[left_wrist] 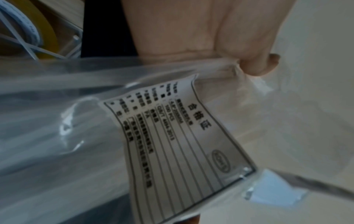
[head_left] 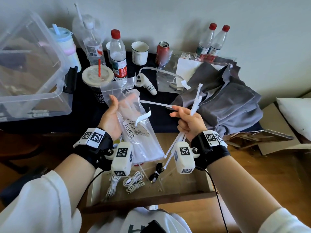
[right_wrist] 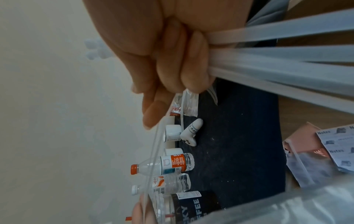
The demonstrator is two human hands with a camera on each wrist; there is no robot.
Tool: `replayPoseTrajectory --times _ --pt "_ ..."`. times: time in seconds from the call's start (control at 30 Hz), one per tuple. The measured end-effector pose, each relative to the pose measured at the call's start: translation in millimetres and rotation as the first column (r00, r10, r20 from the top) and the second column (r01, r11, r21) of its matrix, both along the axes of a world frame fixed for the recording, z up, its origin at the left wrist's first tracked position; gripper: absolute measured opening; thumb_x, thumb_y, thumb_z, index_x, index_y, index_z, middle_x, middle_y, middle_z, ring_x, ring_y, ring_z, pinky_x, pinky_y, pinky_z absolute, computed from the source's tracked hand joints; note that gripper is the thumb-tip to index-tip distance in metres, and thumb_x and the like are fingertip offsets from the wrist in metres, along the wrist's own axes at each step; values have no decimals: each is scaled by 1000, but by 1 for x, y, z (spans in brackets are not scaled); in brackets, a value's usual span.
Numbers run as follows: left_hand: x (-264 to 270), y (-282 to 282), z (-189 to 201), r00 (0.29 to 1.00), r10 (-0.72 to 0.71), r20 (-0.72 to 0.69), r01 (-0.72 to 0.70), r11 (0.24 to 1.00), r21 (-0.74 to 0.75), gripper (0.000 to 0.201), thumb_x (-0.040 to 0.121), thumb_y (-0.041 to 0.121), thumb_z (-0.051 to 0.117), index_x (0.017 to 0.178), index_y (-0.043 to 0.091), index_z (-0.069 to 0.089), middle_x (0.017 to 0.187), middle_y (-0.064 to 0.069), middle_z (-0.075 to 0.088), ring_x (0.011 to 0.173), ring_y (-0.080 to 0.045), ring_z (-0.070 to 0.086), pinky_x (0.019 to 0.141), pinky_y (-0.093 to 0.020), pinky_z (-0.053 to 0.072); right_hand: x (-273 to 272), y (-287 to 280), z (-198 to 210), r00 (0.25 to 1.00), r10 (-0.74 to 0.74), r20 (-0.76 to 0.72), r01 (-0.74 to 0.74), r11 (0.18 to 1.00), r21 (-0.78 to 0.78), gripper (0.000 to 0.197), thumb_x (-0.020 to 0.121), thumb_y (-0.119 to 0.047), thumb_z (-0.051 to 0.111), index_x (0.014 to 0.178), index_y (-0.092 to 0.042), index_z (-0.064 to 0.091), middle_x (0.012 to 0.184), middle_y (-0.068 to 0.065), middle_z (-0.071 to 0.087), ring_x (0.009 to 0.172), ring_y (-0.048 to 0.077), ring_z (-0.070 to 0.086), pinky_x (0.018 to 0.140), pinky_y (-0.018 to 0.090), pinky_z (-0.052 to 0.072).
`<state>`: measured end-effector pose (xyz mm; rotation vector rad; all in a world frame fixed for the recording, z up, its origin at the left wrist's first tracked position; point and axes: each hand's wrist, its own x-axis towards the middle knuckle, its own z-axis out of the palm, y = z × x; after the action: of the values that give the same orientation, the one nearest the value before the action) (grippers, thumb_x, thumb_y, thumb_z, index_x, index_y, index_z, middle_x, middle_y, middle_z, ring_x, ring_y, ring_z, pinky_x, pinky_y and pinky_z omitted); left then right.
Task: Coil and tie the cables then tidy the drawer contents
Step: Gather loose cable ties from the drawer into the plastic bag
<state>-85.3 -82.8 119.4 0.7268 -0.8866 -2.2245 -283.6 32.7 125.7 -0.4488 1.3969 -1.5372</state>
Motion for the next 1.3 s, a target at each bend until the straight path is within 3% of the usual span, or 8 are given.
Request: replayPoseTrajectory --times 0.2,0.43,0.6,0.77,0.97,1.07,1.17,1.3 --pt "-7 6 6 998 -60 -23 59 998 -21 79 94 58 5 96 23 76 85 -7 73 78 -18 71 65 -29 56 6 -6 4 987 60 -149 -47 994 95 12 91 -15 57 89 -9 67 71 1 69 31 3 24 37 16 19" --pt "-7 3 -1 987 -154 43 154 988 -4 72 90 64 15 119 19 64 107 -12 69 95 -23 68 78 -33 56 6 -11 7 984 90 -153 -70 989 132 25 89 -39 54 91 -17 67 91 33 59 33 5 18 41 21 14" --pt "-4 8 -10 942 -330 64 329 944 34 76 87 70 20 129 19 58 141 -32 36 128 -45 39 112 -59 23 1 -15 12 998 -15 -69 15 1000 -1 41 99 -37 38 79 -15 66 74 7 60 33 3 18 39 19 13" --pt "-7 13 -10 929 -362 74 352 928 123 79 82 72 32 135 16 52 138 -27 46 128 -46 42 110 -59 27 -1 -18 11 996 -80 39 85 986 -142 72 101 -41 21 44 -11 52 74 17 68 37 10 36 38 18 28" --pt "1 10 -11 948 -307 85 287 939 189 79 85 70 28 137 14 48 143 -23 42 130 -39 42 110 -56 29 -18 -13 12 958 -148 246 208 948 -241 75 99 -48 14 35 -17 37 85 13 72 81 23 68 71 29 55" --pt "11 5 -15 960 -259 110 235 953 189 78 83 67 23 127 14 58 127 -17 60 109 -33 63 85 -48 54 -28 -8 15 906 -198 373 309 913 -265 77 98 -51 13 34 -15 35 84 15 72 81 26 70 77 33 58" --pt "20 2 -19 963 -245 116 221 957 188 77 85 66 24 109 10 70 119 -16 65 100 -29 67 73 -42 58 -35 -5 18 870 -218 443 364 888 -279 79 98 -52 14 32 -14 35 84 16 72 79 26 71 78 34 58" --pt "22 5 -24 966 -243 90 223 958 182 79 82 64 32 133 6 49 131 -17 56 104 -34 65 71 -42 57 -36 -5 24 839 -198 507 395 862 -318 80 97 -52 16 32 -11 37 85 17 72 78 28 71 74 35 59"
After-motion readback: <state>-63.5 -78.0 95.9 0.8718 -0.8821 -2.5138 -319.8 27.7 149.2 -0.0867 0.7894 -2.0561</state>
